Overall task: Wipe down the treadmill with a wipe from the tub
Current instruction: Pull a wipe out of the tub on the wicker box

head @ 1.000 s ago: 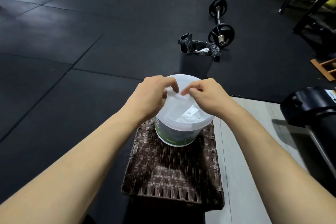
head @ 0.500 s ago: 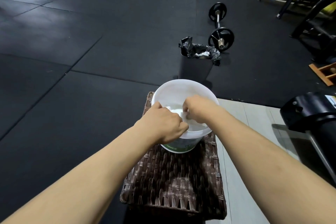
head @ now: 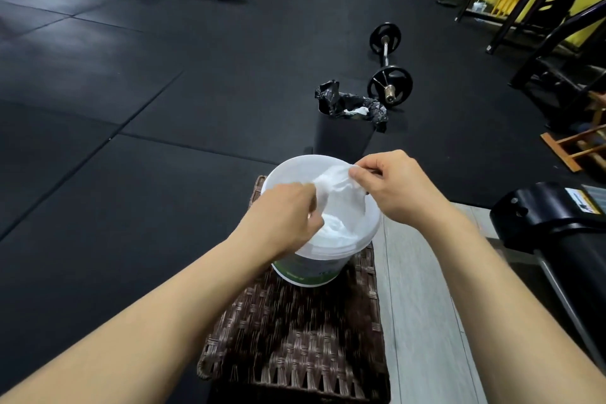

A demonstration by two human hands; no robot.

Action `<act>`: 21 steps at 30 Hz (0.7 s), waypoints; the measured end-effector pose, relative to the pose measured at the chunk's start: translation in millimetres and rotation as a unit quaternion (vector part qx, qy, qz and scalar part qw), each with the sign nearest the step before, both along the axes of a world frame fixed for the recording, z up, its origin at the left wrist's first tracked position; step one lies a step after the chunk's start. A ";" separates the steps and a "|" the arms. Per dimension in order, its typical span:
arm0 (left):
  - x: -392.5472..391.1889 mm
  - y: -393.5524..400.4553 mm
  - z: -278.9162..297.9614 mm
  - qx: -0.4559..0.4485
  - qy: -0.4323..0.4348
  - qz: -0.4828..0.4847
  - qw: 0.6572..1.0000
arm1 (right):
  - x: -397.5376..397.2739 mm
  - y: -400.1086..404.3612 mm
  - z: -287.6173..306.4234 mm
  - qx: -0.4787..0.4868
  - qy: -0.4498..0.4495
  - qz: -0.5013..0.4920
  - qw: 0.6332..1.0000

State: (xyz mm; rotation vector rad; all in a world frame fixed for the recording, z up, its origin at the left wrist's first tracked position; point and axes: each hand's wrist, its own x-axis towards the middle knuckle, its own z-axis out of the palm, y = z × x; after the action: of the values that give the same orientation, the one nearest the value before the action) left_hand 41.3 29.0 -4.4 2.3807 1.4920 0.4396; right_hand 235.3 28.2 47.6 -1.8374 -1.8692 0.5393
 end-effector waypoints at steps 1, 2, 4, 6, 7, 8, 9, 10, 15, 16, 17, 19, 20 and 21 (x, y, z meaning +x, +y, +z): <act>-0.1 1.3 -1.3 0.029 -0.066 0.016 0.997 | -1.6 -1.8 -1.2 -0.007 -0.014 0.001 1.000; -0.2 1.7 -0.7 0.049 -0.110 0.021 0.992 | -2.2 -2.7 -3.4 -0.013 -0.018 0.001 1.000; 0.7 0.8 1.5 0.022 -0.145 0.009 0.989 | -2.4 -4.8 -7.6 -0.023 -0.009 -0.003 1.000; 4.1 -2.5 3.7 -0.045 -0.177 -0.004 0.983 | -2.3 -7.0 -11.9 -0.023 0.019 -0.008 1.000; 5.3 -2.4 2.2 -0.055 -0.192 -0.007 0.980 | -1.4 -7.2 -13.9 -0.018 0.051 -0.013 0.998; 5.6 -2.1 2.6 -0.051 -0.196 -0.007 0.979 | -1.0 -7.8 -14.9 -0.012 0.090 -0.020 0.996; 5.6 -1.6 3.2 -0.048 -0.194 -0.004 0.980 | -1.1 -9.2 -14.9 -0.014 0.129 -0.026 0.991; 5.5 -1.5 3.8 -0.054 -0.192 -0.006 0.980 | -0.5 -10.2 -16.5 -0.015 0.162 -0.036 0.986; 5.2 -2.1 9.0 -0.081 -0.205 0.009 0.975 | -3.8 -13.4 -28.6 0.042 0.239 -0.106 0.964; 4.8 -1.6 8.8 -0.077 -0.209 0.024 0.975 | -6.6 -13.9 -31.1 0.052 0.250 -0.107 0.961; 4.2 -1.0 8.1 -0.076 -0.214 0.040 0.973 | -9.0 -14.4 -33.5 0.058 0.260 -0.107 0.958; 2.6 -0.3 7.3 -0.074 -0.223 0.072 0.969 | -13.1 -17.6 -35.8 0.058 0.292 -0.099 0.949; 2.2 0.0 6.9 -0.076 -0.227 0.085 0.967 | -14.4 -19.6 -36.3 0.056 0.309 -0.091 0.945; 2.6 -0.2 7.5 -0.084 -0.236 0.090 0.964 | -15.3 -21.2 -36.7 0.058 0.321 -0.085 0.942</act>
State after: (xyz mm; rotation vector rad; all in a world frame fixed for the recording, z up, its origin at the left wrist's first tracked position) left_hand 43.9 28.7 3.1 1.8465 1.4523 0.8201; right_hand 220.0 7.0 10.9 -1.4836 -1.2640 0.8258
